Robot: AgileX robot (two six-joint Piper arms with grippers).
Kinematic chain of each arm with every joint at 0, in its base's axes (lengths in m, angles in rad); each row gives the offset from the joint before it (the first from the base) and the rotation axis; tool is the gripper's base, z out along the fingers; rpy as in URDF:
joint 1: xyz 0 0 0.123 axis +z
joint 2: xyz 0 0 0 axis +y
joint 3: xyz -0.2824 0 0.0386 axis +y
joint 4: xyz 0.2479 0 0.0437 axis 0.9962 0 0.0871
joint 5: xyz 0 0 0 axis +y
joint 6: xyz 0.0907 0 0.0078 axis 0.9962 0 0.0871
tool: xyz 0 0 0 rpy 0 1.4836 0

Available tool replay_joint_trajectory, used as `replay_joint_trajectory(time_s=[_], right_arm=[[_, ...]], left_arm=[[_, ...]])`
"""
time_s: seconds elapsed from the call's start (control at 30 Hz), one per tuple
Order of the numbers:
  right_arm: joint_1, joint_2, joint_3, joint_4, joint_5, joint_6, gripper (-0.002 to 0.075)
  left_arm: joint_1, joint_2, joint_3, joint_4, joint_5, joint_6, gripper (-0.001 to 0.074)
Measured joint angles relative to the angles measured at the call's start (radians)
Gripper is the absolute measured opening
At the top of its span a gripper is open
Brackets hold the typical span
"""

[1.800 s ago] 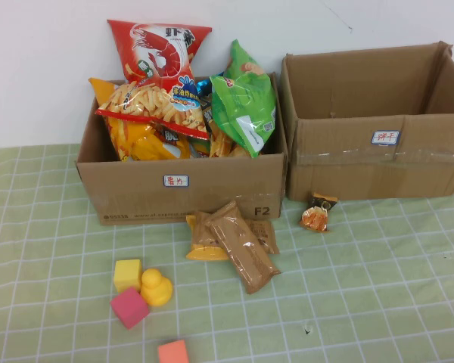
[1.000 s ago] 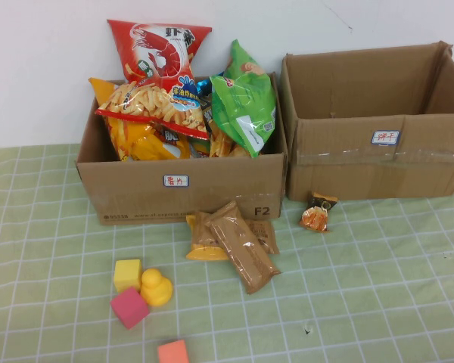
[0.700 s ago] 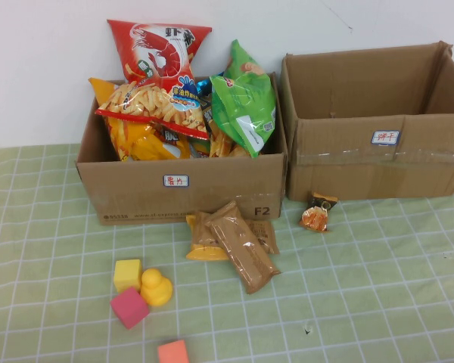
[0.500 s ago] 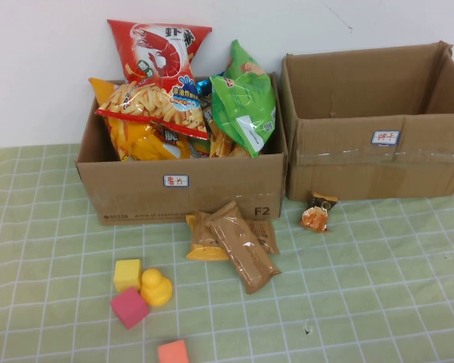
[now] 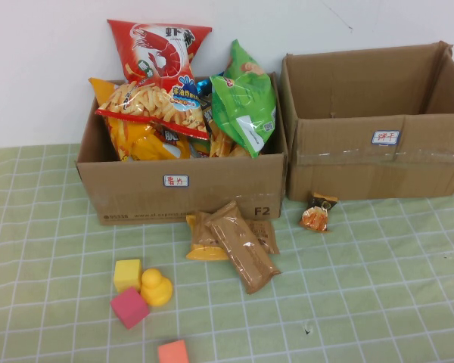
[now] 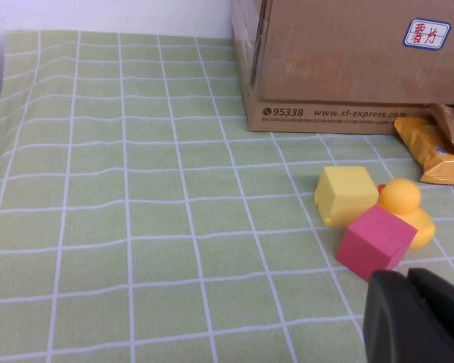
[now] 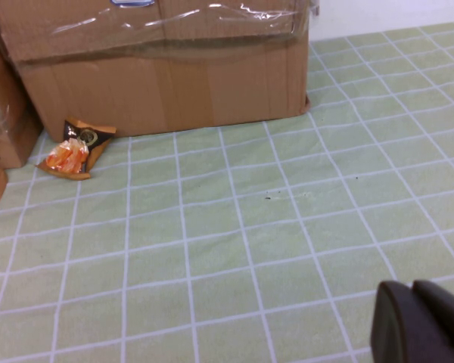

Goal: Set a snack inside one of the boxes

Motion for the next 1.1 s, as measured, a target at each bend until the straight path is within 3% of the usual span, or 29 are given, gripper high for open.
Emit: replay_joint_trajectory(time_s=[0.27, 0.5, 0.63, 0.87, 1.1], right_arm=[[0.0, 0.0, 0.007, 0.0, -0.074, 0.0, -0.0002], [0.0, 0.0, 0.008, 0.0, -0.382, 0.0, -0.0002], [0.0, 0.0, 0.008, 0.0, -0.567, 0.0, -0.0002], [0.0, -0.005, 0.008, 0.0, -0.937, 0.0, -0.0002], [0.0, -0.005, 0.008, 0.043, -1.039, 0.0, -0.0002]], left_arm=[[0.0, 0.0, 0.011, 0.0, -0.112, 0.005, -0.0002], [0.0, 0.0, 0.011, 0.0, -0.508, 0.018, -0.0001], [0.0, 0.0, 0.011, 0.0, -0.626, 0.018, -0.0001], [0.0, 0.0, 0.011, -0.014, -0.697, 0.007, -0.0001], [0.0, 0.0, 0.011, -0.057, -0.716, -0.011, -0.0001]])
